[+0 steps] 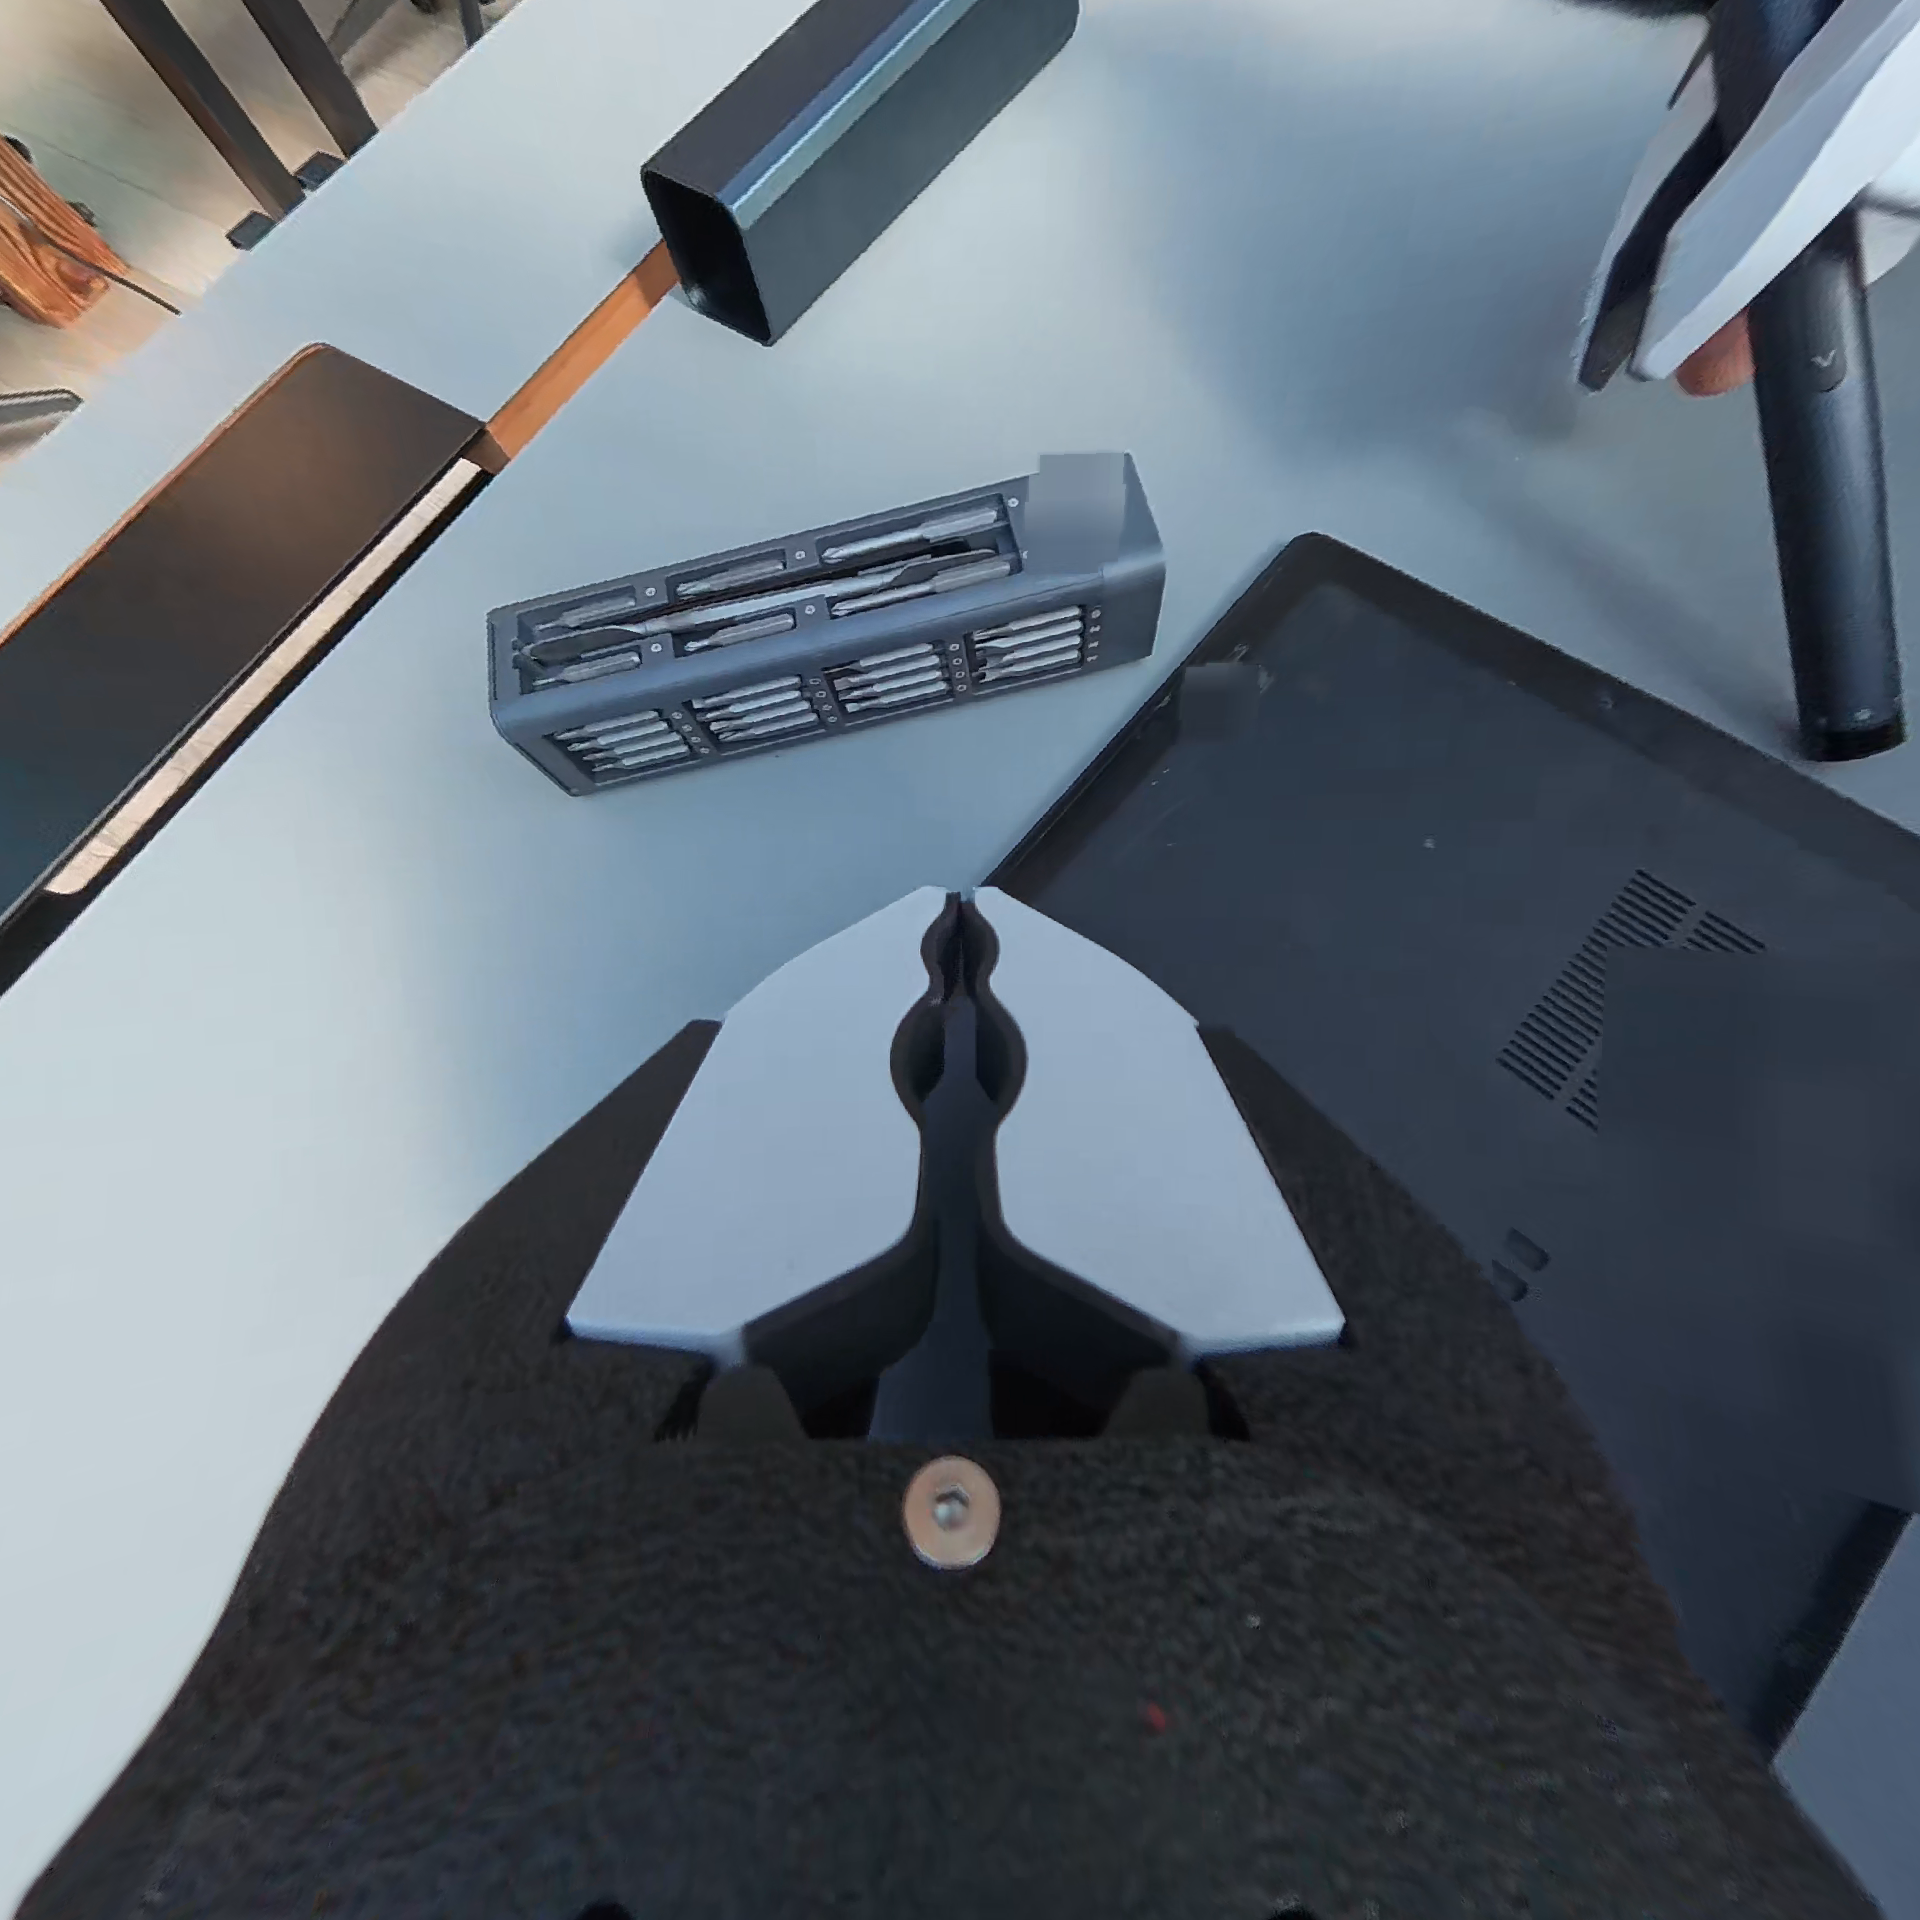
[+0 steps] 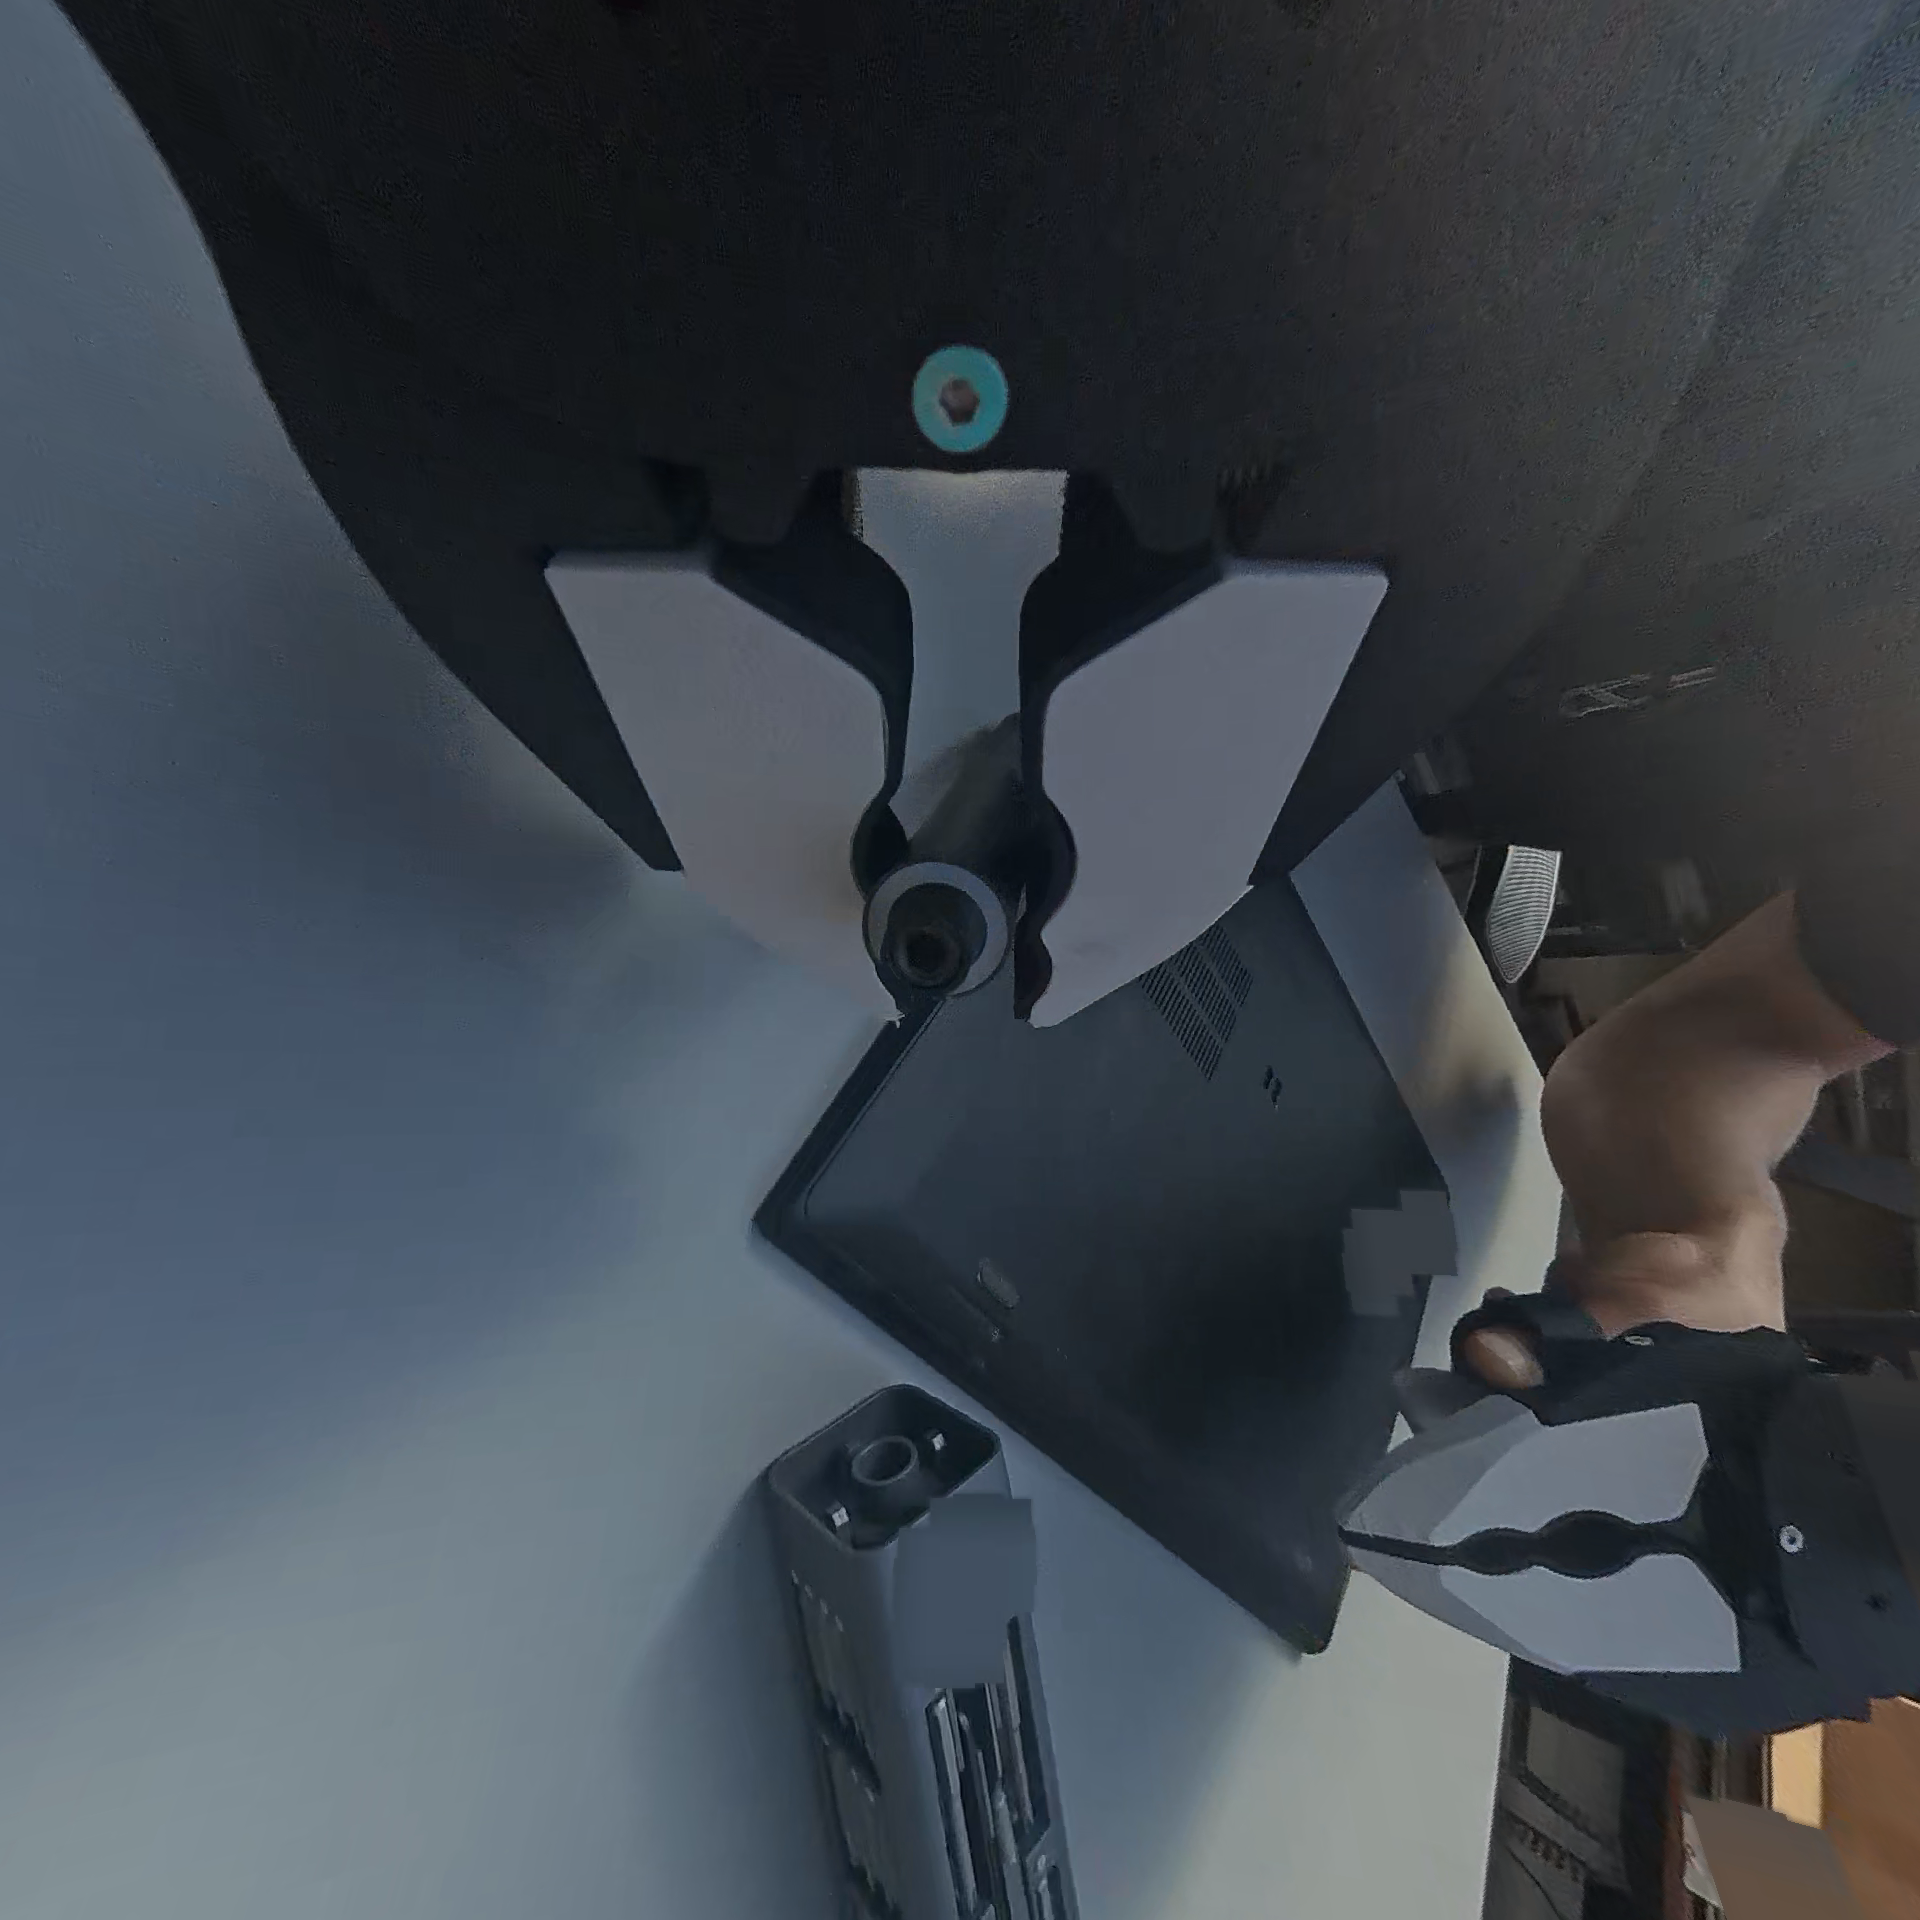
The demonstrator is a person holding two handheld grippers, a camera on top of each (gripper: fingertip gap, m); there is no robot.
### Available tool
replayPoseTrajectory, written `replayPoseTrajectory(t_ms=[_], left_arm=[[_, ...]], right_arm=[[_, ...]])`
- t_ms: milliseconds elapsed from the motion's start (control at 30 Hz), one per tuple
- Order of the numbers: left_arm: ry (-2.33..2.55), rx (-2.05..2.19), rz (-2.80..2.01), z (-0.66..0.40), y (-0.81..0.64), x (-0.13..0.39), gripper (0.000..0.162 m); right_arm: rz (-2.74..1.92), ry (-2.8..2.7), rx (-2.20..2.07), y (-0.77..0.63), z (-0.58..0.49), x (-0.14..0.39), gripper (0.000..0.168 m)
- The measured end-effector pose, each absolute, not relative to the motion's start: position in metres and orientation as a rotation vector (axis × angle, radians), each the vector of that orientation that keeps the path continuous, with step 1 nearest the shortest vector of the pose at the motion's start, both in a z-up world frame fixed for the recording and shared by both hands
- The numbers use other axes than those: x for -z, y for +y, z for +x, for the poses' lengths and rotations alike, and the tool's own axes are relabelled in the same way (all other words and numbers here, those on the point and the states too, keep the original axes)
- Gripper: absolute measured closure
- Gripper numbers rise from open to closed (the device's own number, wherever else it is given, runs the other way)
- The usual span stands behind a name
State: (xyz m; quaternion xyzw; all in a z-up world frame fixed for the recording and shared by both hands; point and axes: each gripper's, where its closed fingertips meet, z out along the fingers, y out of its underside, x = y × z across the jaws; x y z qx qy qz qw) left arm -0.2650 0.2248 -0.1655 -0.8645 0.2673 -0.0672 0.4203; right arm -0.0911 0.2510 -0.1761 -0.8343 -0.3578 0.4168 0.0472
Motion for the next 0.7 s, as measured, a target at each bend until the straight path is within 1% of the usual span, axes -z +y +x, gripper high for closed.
replayPoseTrajectory(t_ms=[67, 133, 200, 233, 300, 367, 533, 600, 700], left_arm=[[0.633, 0.261, -2.175, -0.263, 0.223, 0.166, 0.162], [0.604, 0.304, -2.175, -0.265, 0.224, 0.165, 0.162], [0.594, 0.307, -2.175, -0.268, 0.224, 0.165, 0.162], [0.586, 0.319, -2.173, -0.268, 0.224, 0.165, 0.162], [0.582, 0.331, -2.167, -0.269, 0.224, 0.164, 0.162], [0.602, 0.392, -2.137, -0.262, 0.222, 0.161, 0.162], [0.617, 0.390, -2.117, -0.256, 0.223, 0.160, 0.162], [0.607, 0.404, -2.115, -0.255, 0.224, 0.160, 0.162], [0.610, 0.377, -2.114, -0.255, 0.225, 0.159, 0.162]], right_arm=[[-2.531, -1.073, -1.159, 0.261, -0.100, 0.185, 0.148], [-2.502, -1.036, -1.041, 0.270, -0.109, 0.194, 0.151], [-2.435, -1.097, -0.773, 0.281, -0.107, 0.211, 0.150], [-2.408, -1.060, -0.750, 0.282, -0.111, 0.212, 0.151], [-2.376, -0.957, -0.848, 0.276, -0.124, 0.206, 0.151], [-2.343, -0.918, -0.805, 0.275, -0.126, 0.206, 0.151], [-2.313, -0.710, -0.804, 0.277, -0.125, 0.201, 0.150], [-2.300, -0.681, -0.789, 0.276, -0.124, 0.201, 0.141], [-2.300, -0.678, -0.747, 0.275, -0.122, 0.200, 0.116]])
